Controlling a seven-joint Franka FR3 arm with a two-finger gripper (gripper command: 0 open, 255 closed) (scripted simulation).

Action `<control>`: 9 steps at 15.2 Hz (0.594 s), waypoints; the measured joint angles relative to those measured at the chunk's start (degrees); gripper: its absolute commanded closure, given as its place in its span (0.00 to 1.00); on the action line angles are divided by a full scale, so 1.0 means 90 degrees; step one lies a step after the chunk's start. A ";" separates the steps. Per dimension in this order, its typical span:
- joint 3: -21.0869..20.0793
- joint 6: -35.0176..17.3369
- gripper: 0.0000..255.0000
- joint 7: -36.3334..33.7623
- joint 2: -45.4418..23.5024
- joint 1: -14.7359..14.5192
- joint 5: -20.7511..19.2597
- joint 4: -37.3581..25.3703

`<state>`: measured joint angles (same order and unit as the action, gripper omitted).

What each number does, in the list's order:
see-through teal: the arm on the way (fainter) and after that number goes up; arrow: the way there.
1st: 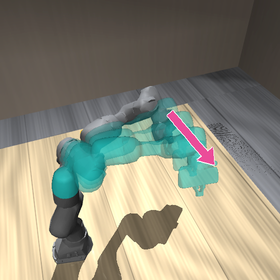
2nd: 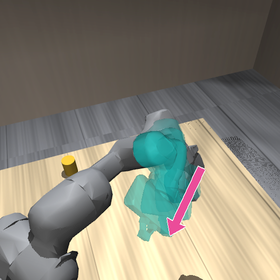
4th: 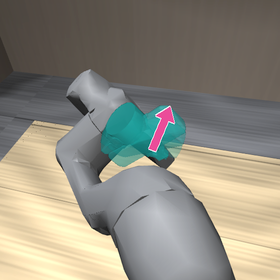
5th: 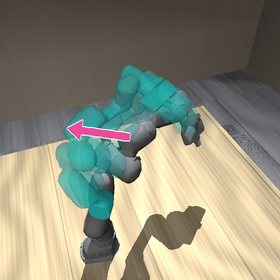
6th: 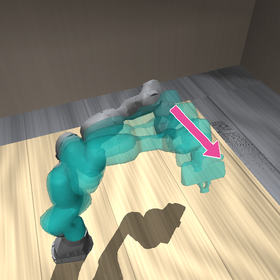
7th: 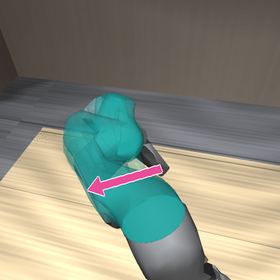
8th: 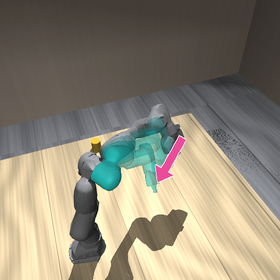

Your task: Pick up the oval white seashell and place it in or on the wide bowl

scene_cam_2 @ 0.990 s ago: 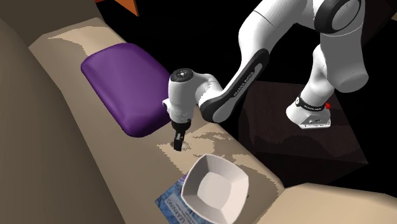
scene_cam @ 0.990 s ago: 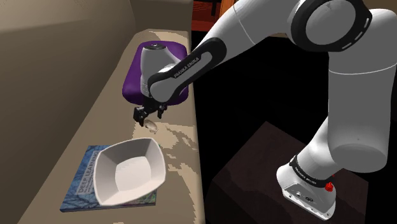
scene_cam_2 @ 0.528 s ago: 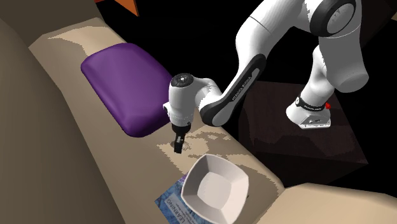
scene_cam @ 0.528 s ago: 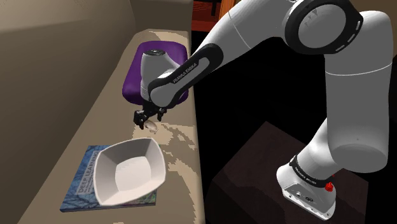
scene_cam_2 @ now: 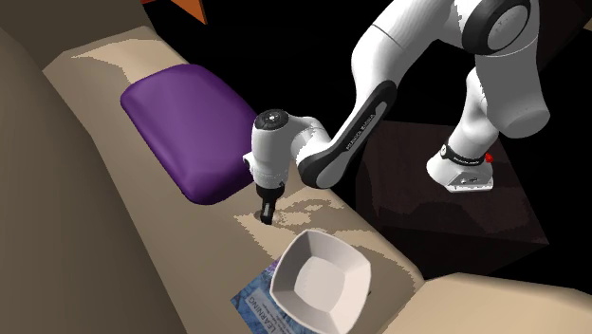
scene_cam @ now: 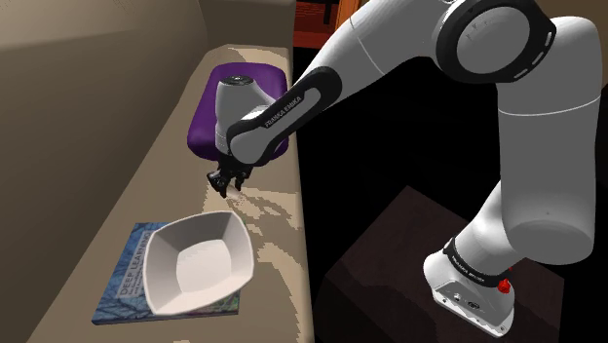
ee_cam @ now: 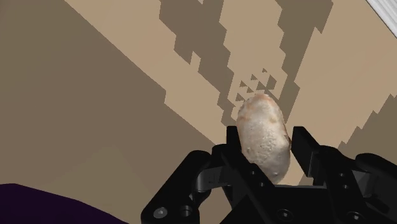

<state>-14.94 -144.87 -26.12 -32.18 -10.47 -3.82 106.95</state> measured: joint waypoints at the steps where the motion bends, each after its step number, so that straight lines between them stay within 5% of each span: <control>1: 0.0000 0.0000 1.00 0.0000 0.0000 0.0000 0.0000 0.0000; 9: -0.0037 0.0165 1.00 0.0010 0.0173 0.0027 0.0043 0.0009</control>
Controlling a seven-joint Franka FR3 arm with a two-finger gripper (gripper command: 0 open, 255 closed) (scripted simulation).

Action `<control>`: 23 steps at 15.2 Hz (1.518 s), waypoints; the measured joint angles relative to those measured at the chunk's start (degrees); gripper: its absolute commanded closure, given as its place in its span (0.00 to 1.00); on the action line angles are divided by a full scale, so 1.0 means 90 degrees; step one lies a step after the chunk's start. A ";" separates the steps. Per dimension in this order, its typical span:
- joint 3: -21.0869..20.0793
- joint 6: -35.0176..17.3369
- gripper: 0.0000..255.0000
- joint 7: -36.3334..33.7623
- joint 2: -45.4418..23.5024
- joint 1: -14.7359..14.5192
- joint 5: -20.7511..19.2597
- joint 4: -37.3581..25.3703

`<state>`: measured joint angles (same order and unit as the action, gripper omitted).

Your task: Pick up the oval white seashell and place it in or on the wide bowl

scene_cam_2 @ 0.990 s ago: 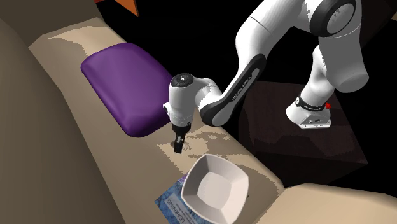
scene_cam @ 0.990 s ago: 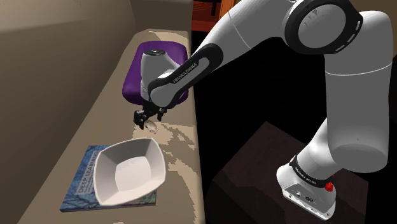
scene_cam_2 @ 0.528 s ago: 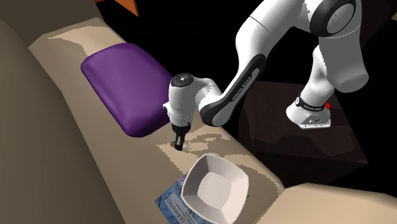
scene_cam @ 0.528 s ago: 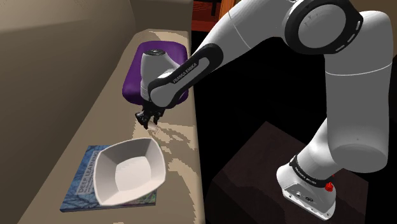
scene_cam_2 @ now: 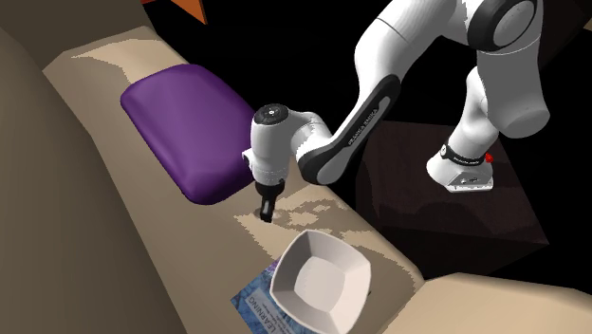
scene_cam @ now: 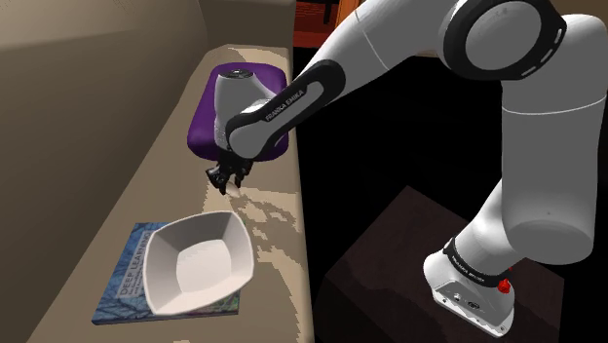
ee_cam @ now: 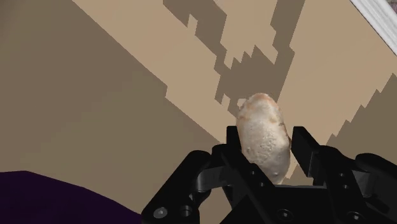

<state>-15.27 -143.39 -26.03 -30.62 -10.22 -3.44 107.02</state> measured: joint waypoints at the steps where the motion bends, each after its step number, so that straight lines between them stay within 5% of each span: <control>1: -0.0011 0.0083 1.00 0.0023 0.0047 0.0022 0.0017 -0.0036; 23: -0.0211 0.1566 1.00 0.0097 0.1154 0.0174 0.0328 -0.0442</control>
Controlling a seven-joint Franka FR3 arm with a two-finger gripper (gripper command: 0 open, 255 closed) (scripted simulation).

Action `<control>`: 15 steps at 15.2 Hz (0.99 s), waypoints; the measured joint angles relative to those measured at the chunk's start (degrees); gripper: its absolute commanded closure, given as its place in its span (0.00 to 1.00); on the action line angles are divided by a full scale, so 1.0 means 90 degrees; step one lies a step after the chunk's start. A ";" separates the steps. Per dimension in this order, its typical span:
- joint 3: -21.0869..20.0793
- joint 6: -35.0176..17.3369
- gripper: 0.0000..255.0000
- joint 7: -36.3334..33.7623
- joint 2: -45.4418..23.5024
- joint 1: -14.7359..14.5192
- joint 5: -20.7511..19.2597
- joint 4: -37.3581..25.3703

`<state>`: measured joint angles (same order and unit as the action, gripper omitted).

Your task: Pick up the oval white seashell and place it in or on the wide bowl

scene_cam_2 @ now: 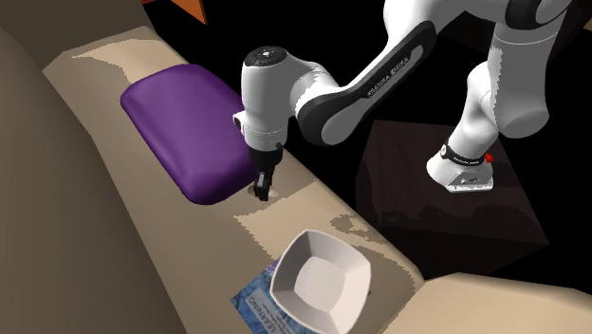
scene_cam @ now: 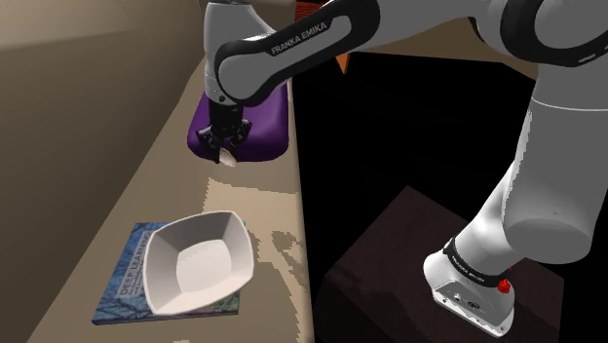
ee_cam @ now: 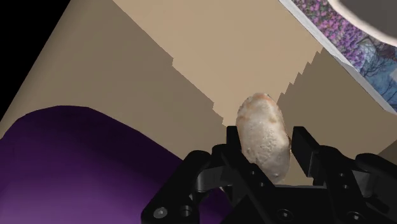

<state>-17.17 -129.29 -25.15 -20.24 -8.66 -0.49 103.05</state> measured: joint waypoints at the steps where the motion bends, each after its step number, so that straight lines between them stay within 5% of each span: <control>1: -0.0007 0.0071 1.00 -0.0006 0.0043 0.0000 0.0011 -0.0030; 15: -0.0487 -0.0095 1.00 -0.1463 0.0788 -0.0875 -0.0083 0.0780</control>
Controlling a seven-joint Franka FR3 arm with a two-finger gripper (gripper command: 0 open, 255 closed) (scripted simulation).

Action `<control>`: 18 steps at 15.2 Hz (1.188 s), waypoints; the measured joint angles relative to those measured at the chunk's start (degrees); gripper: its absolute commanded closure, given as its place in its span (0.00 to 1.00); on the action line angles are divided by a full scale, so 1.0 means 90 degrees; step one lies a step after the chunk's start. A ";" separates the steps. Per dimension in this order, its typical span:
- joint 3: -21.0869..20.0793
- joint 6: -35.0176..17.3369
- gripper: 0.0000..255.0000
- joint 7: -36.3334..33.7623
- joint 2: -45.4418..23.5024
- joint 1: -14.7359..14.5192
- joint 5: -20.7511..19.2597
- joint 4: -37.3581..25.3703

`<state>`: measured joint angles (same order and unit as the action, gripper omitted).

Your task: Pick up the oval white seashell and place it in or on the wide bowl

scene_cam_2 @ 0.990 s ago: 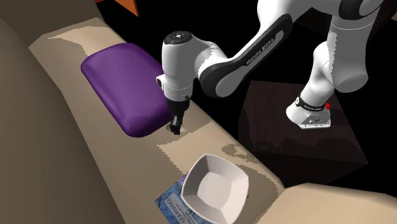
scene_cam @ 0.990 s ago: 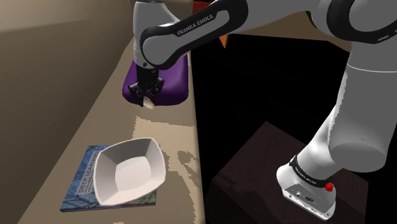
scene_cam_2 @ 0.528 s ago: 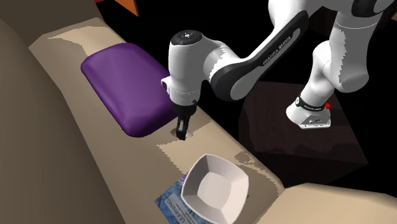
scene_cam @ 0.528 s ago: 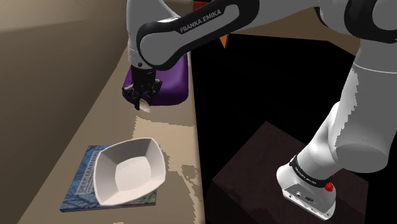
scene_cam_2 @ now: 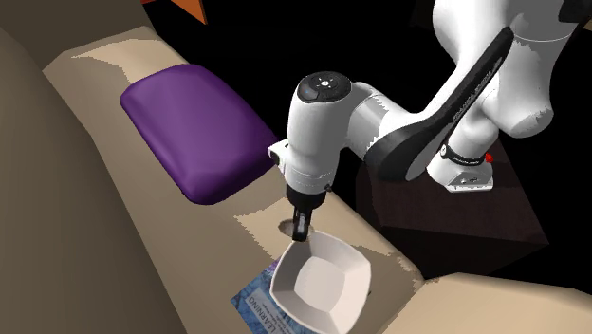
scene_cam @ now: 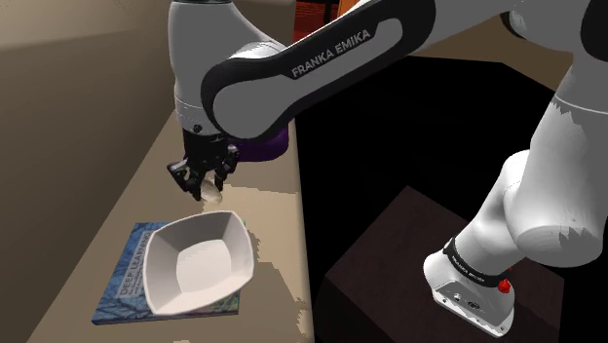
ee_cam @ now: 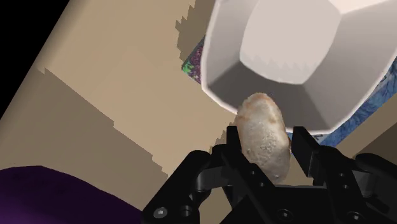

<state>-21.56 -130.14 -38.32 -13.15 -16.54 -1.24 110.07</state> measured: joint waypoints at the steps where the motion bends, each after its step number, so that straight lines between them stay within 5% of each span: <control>1: -0.0038 0.0008 1.00 -0.0137 -0.0008 -0.0085 -0.0034 -0.0020; 7: -0.0319 -0.0016 1.00 -0.1090 0.0074 -0.0651 -0.0225 0.0059; 18: -0.0243 -0.0830 1.00 -0.1386 -0.0420 -0.0810 -0.0544 0.0421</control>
<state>-23.75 -137.62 -50.80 -16.93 -23.83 -6.13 113.86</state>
